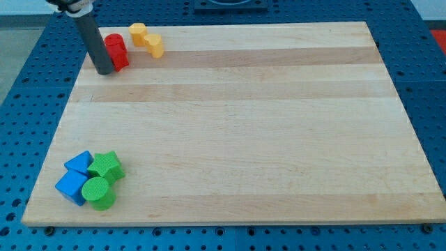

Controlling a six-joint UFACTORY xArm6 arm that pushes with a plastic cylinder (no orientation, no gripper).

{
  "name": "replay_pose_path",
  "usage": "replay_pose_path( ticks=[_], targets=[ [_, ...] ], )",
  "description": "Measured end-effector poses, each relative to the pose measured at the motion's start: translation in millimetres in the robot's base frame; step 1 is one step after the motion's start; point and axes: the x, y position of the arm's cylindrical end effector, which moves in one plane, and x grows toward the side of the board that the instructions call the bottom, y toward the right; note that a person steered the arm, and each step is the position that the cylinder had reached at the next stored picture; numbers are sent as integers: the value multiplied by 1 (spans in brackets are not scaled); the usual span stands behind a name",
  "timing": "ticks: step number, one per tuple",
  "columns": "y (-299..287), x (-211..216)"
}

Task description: Point your arm closer to the green star

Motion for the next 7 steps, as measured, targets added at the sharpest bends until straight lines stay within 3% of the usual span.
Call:
replay_pose_path(
  ticks=[2,3,5,7],
  targets=[
    [0,-25],
    [5,-4],
    [77,70],
    [77,176]
  ],
)
